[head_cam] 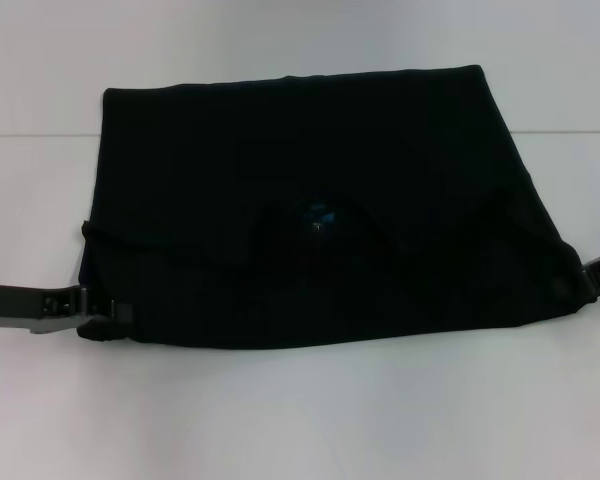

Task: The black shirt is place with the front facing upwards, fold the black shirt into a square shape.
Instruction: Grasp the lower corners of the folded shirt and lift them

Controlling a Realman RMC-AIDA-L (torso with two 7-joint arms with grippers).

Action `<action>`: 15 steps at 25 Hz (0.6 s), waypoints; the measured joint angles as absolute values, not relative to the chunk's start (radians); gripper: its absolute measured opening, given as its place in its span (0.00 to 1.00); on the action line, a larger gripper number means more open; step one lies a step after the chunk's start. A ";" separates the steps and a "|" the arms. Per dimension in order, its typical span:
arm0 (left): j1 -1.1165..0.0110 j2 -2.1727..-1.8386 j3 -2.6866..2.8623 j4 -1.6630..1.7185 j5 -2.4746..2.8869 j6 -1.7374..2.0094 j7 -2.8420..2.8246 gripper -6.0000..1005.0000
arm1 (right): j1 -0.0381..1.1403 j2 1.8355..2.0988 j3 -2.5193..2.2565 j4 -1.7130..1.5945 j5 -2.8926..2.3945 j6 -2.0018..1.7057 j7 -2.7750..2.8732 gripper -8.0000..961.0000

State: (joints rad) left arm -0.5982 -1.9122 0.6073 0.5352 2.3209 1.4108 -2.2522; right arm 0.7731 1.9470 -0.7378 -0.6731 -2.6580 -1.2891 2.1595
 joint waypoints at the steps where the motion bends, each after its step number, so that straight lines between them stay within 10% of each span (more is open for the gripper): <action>1: -0.598 -1.910 0.606 0.535 2.321 1.417 -2.249 0.05 | 0.773 1.945 -0.738 -0.673 -2.658 -1.293 2.165 0.26; 15: -0.591 -1.868 0.616 0.525 2.354 1.752 -2.249 0.05 | 0.760 1.878 -0.747 -0.685 -2.668 -1.666 2.151 0.06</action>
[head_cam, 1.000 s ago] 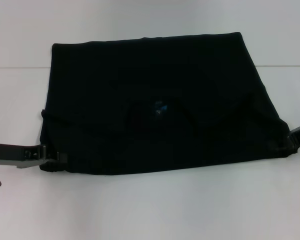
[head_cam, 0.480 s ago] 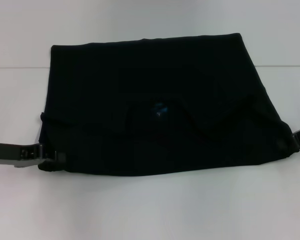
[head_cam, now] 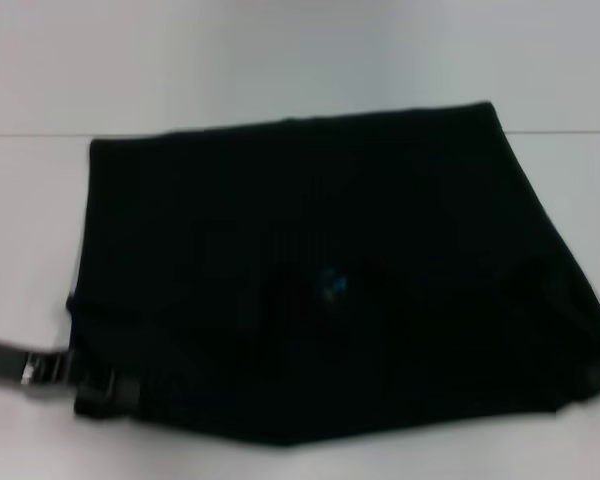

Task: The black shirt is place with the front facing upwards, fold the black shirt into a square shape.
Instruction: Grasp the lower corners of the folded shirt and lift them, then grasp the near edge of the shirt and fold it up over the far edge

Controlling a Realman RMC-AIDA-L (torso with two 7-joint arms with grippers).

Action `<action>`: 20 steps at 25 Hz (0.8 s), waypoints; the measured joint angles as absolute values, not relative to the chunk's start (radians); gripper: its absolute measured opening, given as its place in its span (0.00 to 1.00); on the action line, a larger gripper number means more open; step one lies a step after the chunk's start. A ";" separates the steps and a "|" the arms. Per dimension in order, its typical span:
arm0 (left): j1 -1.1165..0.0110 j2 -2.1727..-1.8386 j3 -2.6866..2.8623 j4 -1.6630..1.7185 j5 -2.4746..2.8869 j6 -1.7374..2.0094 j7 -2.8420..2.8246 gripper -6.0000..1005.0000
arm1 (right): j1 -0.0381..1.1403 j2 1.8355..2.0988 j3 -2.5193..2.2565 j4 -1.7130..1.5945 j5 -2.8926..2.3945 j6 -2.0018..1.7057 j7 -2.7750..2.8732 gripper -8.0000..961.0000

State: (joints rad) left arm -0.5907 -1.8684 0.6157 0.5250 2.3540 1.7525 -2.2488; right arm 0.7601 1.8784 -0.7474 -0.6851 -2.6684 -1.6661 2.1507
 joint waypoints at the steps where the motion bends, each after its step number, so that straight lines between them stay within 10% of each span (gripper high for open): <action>1: -0.586 -1.865 0.616 0.525 2.367 1.808 -2.247 0.05 | 0.754 1.877 -0.749 -0.688 -2.672 -1.718 2.135 0.06; 12: -0.574 -1.858 0.578 0.515 2.453 2.013 -2.213 0.05 | 0.733 1.919 -0.716 -0.687 -2.710 -1.925 2.011 0.06; 20: -0.625 -1.826 0.306 0.513 2.451 1.853 -2.282 0.05 | 0.768 1.876 -0.535 -0.615 -2.593 -1.793 2.126 0.06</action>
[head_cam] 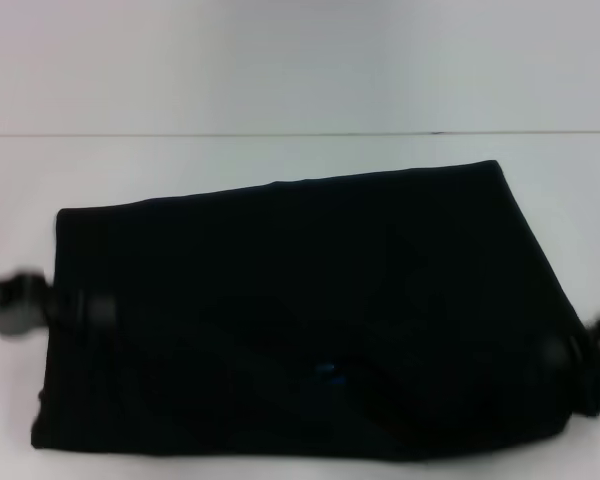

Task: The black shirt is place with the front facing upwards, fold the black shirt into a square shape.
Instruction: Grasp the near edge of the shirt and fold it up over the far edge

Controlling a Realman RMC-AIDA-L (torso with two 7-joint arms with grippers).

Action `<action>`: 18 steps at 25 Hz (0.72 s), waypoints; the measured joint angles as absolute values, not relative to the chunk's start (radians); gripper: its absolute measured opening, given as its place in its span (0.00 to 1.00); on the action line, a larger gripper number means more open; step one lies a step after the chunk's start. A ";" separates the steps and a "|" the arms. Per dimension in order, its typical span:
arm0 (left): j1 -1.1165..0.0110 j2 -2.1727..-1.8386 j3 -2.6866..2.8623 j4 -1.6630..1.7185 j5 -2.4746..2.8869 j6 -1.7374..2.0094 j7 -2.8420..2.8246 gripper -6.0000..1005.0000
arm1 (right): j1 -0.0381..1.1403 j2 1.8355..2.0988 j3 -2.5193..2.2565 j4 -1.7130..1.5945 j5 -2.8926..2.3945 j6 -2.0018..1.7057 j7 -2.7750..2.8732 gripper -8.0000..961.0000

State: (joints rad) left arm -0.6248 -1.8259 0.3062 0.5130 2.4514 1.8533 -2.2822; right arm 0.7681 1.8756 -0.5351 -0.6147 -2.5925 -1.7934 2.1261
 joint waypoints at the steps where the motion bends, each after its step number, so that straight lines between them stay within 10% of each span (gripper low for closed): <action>1: -0.629 -1.825 0.275 0.513 2.451 1.814 -2.292 0.05 | 0.771 1.868 -0.514 -0.601 -2.574 -1.758 2.148 0.06; 8: -0.636 -1.841 0.136 0.494 2.411 1.527 -2.313 0.05 | 0.772 1.831 -0.434 -0.504 -2.385 -1.489 2.219 0.06; 18: -0.656 -1.887 0.144 0.463 2.303 1.294 -2.253 0.05 | 0.813 1.891 -0.443 -0.468 -2.288 -1.209 2.200 0.06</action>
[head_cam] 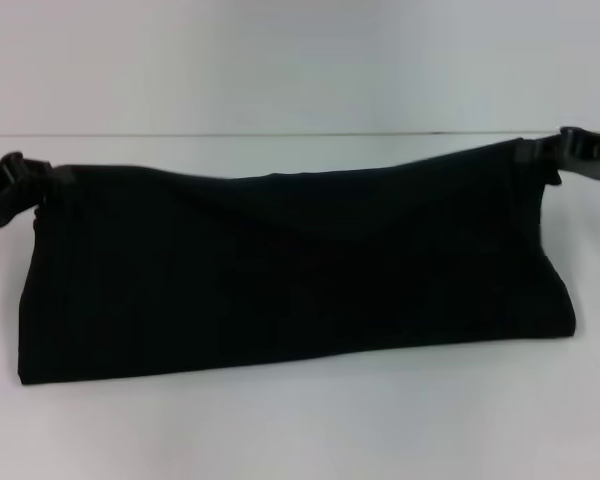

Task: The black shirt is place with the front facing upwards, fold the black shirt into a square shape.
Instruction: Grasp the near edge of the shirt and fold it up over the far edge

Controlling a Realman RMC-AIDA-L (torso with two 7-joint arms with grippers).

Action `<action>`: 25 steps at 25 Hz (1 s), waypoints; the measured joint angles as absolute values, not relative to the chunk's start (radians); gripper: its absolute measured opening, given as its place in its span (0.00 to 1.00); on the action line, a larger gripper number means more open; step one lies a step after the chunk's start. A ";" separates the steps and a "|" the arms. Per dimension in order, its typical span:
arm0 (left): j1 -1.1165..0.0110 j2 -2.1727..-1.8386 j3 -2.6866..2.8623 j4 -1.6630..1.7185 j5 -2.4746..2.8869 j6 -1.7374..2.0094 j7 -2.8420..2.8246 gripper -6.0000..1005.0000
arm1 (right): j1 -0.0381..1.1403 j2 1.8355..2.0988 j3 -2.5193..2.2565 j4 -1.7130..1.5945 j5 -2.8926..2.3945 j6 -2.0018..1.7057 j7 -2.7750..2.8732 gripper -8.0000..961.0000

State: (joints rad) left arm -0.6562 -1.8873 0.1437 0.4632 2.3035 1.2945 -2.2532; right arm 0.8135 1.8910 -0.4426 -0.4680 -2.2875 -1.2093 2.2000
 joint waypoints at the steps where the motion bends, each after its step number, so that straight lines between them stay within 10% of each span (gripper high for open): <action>1: -0.659 -1.888 0.144 0.463 2.295 1.280 -2.250 0.05 | 0.818 1.894 -0.442 -0.468 -2.280 -1.199 2.198 0.06; 8: -0.687 -1.912 0.172 0.462 2.271 1.146 -2.230 0.05 | 0.838 1.925 -0.449 -0.465 -2.246 -1.071 2.186 0.06; 19: -0.753 -2.035 0.176 0.462 2.262 0.844 -2.111 0.05 | 0.886 2.088 -0.456 -0.438 -2.201 -0.696 1.969 0.06; 25: -0.757 -2.067 0.176 0.457 2.169 0.762 -2.037 0.08 | 0.909 2.090 -0.463 -0.339 -2.065 -0.558 1.781 0.07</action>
State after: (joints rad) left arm -0.7565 -2.0667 0.1763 0.4573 2.1695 0.7617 -2.0372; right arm 0.9088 2.0901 -0.4629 -0.3389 -2.0653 -0.5579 1.7814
